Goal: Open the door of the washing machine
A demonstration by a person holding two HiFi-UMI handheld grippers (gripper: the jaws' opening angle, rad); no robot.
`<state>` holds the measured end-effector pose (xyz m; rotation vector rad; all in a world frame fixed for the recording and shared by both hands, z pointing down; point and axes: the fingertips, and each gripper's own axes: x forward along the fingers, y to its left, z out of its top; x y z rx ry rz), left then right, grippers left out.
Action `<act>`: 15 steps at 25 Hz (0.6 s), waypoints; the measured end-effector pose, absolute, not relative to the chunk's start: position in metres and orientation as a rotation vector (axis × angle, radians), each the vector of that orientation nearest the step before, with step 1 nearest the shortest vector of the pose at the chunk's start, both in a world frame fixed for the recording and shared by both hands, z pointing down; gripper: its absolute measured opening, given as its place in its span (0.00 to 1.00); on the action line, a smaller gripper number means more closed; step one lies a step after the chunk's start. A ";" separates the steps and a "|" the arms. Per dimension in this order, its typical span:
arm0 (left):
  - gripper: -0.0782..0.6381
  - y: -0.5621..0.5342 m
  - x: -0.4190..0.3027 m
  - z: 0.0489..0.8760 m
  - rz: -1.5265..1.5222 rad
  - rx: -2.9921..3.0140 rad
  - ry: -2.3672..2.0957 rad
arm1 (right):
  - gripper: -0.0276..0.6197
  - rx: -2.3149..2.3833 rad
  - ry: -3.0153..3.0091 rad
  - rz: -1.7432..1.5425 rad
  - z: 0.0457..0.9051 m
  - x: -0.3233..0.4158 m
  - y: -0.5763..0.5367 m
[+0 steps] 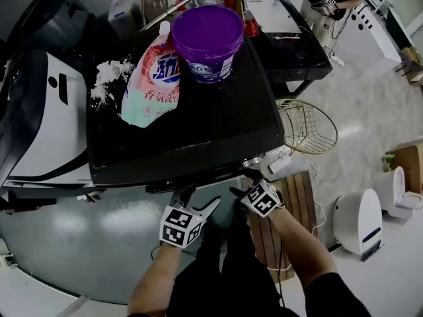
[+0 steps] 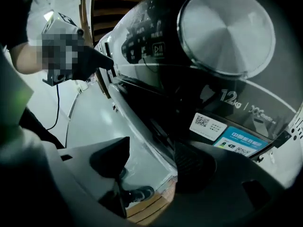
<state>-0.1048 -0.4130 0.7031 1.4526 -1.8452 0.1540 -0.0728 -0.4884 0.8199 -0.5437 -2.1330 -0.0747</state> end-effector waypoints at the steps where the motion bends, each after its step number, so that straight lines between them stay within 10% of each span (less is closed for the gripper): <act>1: 0.60 -0.413 -0.106 0.705 0.158 1.450 -1.845 | 0.51 -0.544 -2.125 -0.093 0.825 -0.074 -0.488; 9: 0.59 -0.403 -0.109 0.718 0.161 1.412 -1.850 | 0.50 -0.587 -2.039 -0.277 0.854 -0.079 -0.490; 15: 0.58 -0.385 -0.106 0.732 0.162 1.373 -1.832 | 0.29 -0.575 -2.029 -0.436 0.860 -0.084 -0.502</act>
